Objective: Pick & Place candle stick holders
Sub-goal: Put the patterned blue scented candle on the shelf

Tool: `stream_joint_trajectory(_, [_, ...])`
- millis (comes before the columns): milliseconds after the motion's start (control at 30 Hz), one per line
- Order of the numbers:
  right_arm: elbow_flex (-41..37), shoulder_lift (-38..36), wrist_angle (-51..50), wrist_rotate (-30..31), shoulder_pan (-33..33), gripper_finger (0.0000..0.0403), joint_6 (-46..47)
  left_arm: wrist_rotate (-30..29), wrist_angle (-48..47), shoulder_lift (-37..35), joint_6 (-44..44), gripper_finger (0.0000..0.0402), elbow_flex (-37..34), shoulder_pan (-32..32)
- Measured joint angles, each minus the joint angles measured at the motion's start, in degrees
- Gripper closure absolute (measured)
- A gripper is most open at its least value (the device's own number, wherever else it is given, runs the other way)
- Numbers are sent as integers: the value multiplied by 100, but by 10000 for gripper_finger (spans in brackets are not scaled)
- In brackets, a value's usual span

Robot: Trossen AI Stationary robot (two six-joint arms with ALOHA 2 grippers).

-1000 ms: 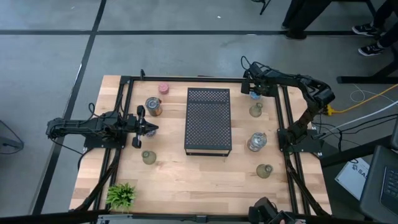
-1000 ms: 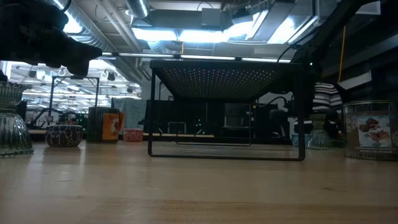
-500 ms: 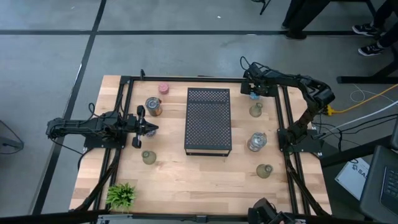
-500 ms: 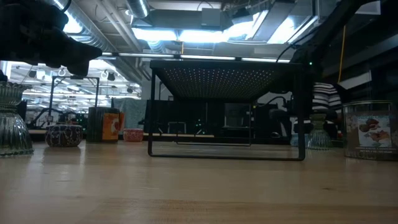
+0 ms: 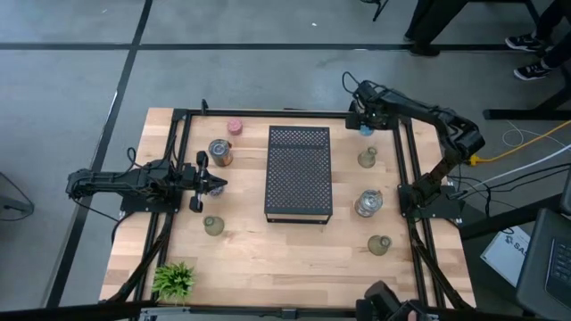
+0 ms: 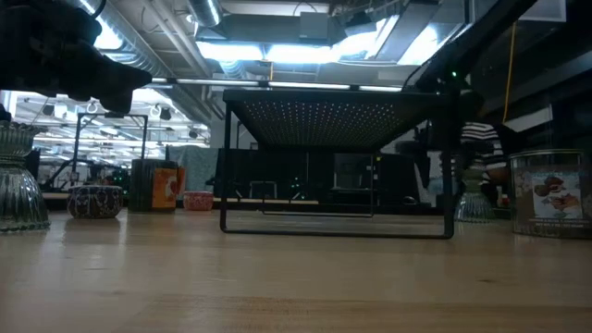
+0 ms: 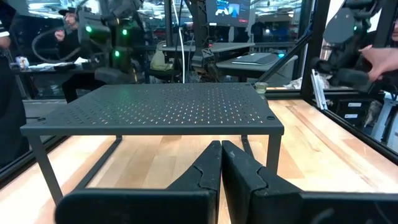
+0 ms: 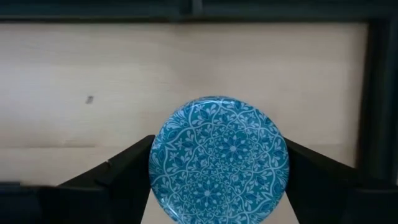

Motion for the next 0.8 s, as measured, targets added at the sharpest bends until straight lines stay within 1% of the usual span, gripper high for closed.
stream_joint_trajectory(167, [630, -1, -551, 55, 82, 98, -276, 0, 0, 0, -1, 395, -1, 0])
stream_joint_trajectory(467, [1556, -2, -1123, 62, 373, 98, -541, -1, 0, 2, -2, 395, 1, -2])
stream_joint_trajectory(633, [2079, -2, -1517, 56, 664, 98, -872, -1, 0, 2, -2, 395, 0, -1])
stream_joint_trajectory(800, [2522, -4, -1661, -127, 1048, 98, -1348, -2, 0, 0, 0, 395, -1, -2])
